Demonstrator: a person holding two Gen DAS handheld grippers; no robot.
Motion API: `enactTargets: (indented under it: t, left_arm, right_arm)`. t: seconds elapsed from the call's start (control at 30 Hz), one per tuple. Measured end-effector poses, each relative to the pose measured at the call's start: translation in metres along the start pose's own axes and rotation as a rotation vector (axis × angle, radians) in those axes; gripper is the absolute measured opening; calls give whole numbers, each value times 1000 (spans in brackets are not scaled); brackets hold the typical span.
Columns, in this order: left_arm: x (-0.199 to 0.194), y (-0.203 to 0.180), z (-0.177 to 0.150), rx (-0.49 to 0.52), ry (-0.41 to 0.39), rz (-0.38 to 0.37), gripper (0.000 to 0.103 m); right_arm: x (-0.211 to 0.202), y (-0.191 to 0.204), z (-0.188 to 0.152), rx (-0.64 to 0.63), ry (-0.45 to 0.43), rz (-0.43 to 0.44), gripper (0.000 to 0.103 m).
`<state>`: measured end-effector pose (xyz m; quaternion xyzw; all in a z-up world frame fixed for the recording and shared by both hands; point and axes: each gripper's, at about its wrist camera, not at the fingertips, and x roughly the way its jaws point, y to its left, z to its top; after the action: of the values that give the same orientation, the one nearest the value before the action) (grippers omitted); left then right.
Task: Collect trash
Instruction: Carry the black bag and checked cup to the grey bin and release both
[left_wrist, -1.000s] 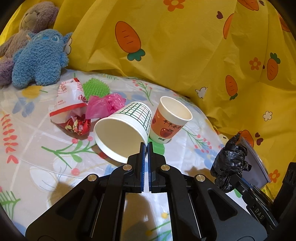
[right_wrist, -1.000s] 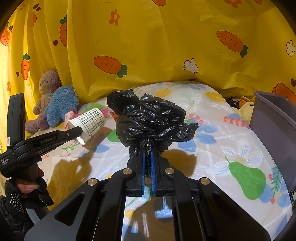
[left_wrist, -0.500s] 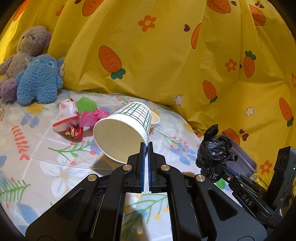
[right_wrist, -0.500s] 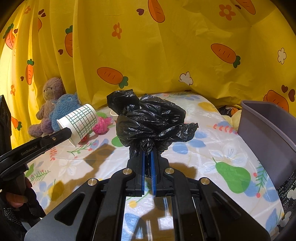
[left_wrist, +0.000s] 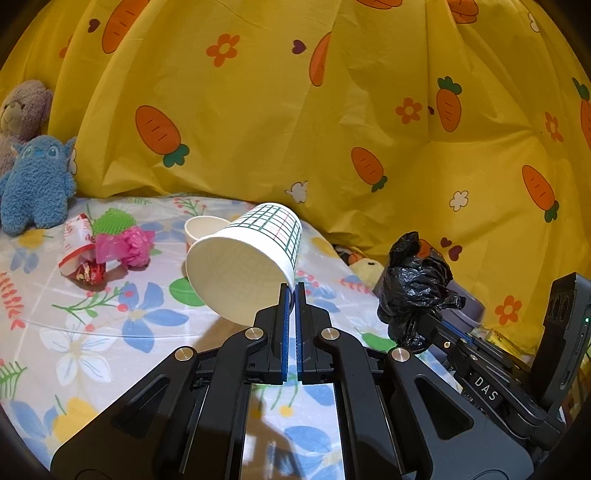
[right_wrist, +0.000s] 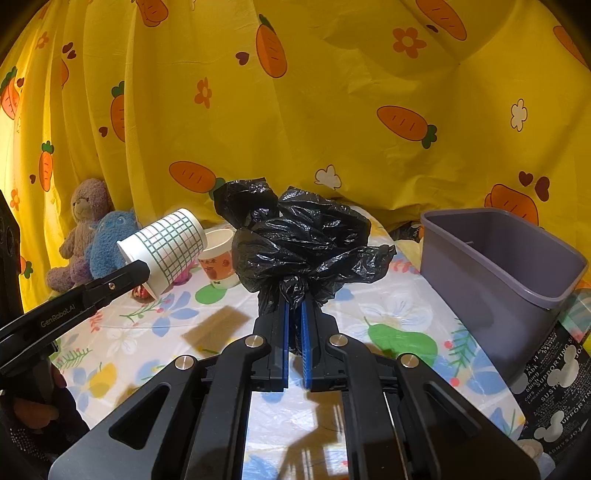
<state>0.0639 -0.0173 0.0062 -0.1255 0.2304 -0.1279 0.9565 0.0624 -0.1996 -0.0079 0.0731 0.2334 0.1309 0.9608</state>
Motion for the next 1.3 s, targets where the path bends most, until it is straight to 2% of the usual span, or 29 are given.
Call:
enactTargets:
  t: [0.2, 0.43, 0.7, 0.9, 1.3]
  left_arm:
    - [16, -35, 6, 46, 13, -67, 2]
    - [47, -92, 21, 130, 36, -191, 1]
    - [105, -155, 38, 175, 106, -357, 1]
    - [137, -190, 44, 200, 148, -450, 1]
    - [179, -216, 27, 231, 240, -478, 1]
  right_arm:
    - [-12, -26, 9, 12, -33, -67, 7]
    - [-26, -82, 31, 63, -89, -211, 7]
    - [-21, -142, 46, 126, -101, -371, 7]
    - [-13, -164, 48, 149, -88, -430, 7]
    - [-3, -183, 47, 183, -57, -470, 7]
